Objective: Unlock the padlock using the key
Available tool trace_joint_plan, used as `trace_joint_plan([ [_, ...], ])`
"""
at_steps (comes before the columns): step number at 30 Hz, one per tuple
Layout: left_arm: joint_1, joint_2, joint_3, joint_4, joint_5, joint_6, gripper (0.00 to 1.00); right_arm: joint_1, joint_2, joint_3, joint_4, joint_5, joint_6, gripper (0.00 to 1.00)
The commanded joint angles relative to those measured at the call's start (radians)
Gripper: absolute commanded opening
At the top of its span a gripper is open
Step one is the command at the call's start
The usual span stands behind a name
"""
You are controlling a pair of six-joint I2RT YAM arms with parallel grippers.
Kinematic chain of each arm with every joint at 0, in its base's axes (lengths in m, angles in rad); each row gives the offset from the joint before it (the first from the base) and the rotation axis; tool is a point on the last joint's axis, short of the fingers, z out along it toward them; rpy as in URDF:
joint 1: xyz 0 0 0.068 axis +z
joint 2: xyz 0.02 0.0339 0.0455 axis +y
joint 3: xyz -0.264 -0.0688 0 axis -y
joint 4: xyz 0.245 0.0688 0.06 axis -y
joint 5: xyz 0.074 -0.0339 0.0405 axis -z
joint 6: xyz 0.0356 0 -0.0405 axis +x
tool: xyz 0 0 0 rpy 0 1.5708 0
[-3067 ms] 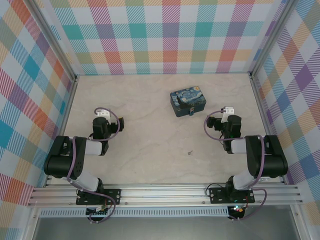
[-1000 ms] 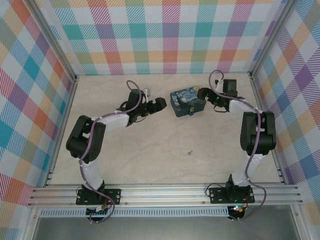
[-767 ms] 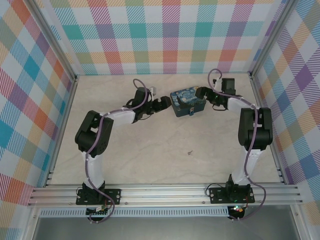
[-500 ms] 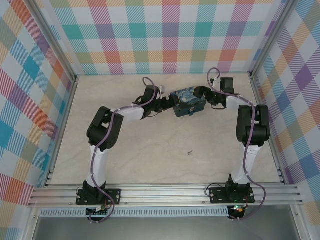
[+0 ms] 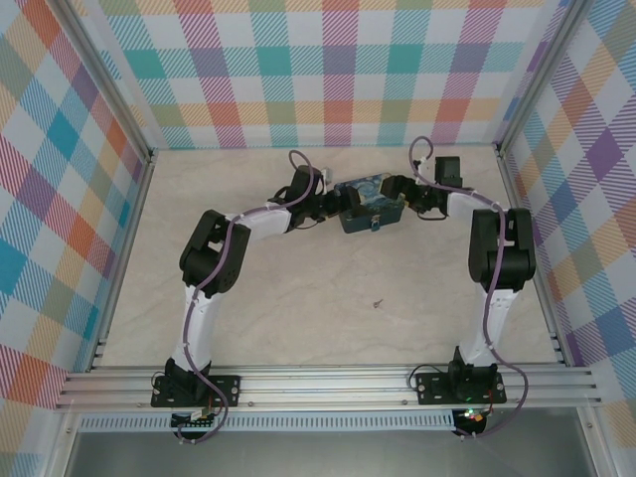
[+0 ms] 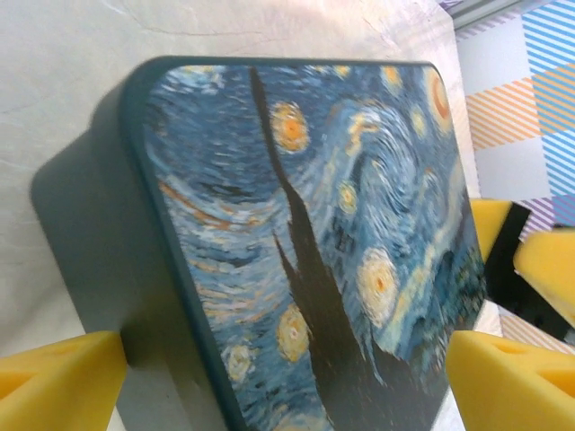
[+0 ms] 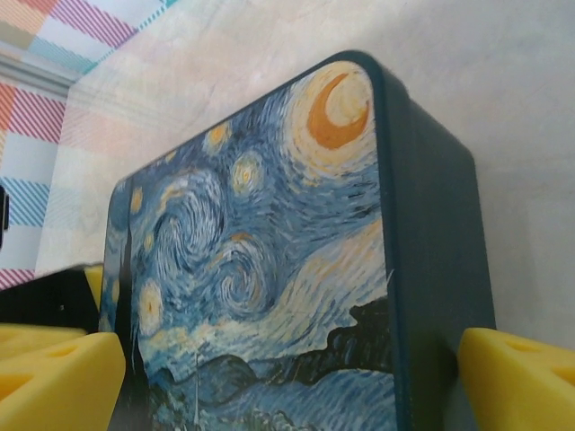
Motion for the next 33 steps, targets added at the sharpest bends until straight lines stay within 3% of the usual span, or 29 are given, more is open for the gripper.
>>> trace_joint_plan([
  [1,-0.007,-0.065,-0.041,-0.025,0.009,0.043,0.92,0.049,-0.077,-0.064,0.007,-0.069,-0.019,0.95],
  [17,-0.004,-0.362,-0.447,0.054,-0.038,0.054,0.93,0.264,-0.334,-0.393,0.112,0.006,0.078,0.97],
  [25,0.005,-0.459,-0.565,0.047,-0.086,0.074,0.97,0.362,-0.434,-0.513,0.131,0.076,0.146,0.98],
  [33,0.093,-0.583,-0.607,0.004,-0.138,0.106,1.0,0.362,-0.586,-0.506,-0.141,0.282,0.132,1.0],
])
